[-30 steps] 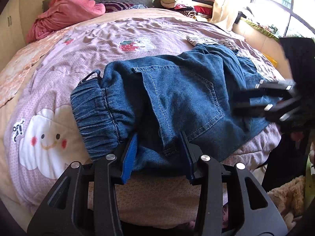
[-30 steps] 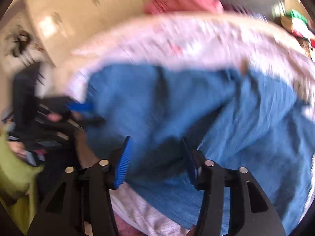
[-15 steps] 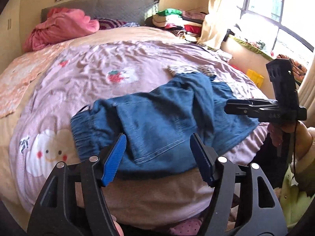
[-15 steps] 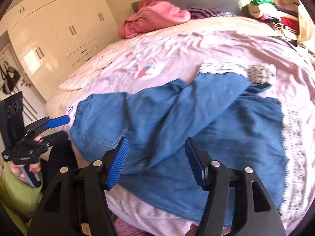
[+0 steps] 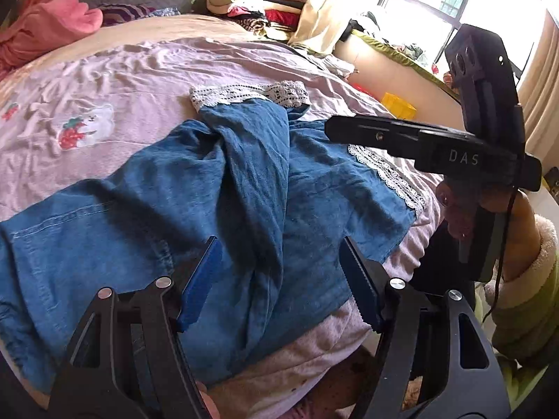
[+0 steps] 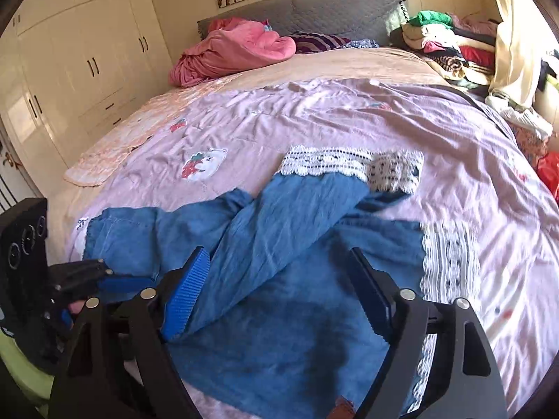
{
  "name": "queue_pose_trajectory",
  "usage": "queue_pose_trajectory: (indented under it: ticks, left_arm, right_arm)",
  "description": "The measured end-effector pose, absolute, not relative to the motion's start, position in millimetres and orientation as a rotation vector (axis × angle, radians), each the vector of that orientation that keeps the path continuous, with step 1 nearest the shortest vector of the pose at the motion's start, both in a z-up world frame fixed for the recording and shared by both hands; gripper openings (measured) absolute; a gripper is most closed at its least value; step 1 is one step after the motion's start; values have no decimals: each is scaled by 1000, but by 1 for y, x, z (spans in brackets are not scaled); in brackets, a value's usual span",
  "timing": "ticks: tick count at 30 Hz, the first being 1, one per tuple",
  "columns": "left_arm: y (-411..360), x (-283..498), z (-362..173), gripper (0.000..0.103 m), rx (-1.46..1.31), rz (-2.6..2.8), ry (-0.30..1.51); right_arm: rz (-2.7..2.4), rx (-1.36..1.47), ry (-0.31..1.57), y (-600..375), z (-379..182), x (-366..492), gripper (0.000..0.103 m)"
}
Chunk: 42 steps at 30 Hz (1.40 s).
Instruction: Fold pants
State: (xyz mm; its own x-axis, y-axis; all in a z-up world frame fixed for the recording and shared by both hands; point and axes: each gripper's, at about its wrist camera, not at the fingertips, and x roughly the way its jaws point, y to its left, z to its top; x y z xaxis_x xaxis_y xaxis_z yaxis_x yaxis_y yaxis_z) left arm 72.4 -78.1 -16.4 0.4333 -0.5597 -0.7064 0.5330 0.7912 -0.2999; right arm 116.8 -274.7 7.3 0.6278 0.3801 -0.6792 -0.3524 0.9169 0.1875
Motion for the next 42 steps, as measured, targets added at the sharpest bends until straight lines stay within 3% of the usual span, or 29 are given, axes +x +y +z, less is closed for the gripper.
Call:
queue_pose_trajectory:
  ticks: [4,7,9,24,25,27,28,31,32,42]
  left_arm:
    - [-90,94,-29,61,-30,-661,935]
    - [-94,108,-40,39,-81,-667,964]
    - [-95,113,-46,19,-112,-672,982]
    - [-95,106,-51,15,-162,-796,929]
    - [-94,106,-51,15,-164,-797,929]
    - [-93,106,-51,15,-163,-799,927]
    - [-92,106,-50,15,-161,-798,924]
    - [-86,106,-49,15,-170,-793,917]
    - [-87,106,-48,16,-170,-791,911]
    - [-90,102,-47,21,-144,-795,896]
  right_arm:
    - [413,10,795,-267,11,142,82]
    - [405,-26,812,-257,8,165,82]
    - [398,-51,829,-249,5,180,82]
    - [247,-231,1006,-173,-51,298,79]
    - [223,-238,1017,-173,-56,303,77]
    - [210,-249,1041,-174,-64,311,57]
    - [217,-248,1048,-175,-68,314,52]
    - [244,-169,1030,-192,-63,313,16]
    - [263,-131,1012,-200,-57,310,12]
    - [330,212,806,-297,23,235,11]
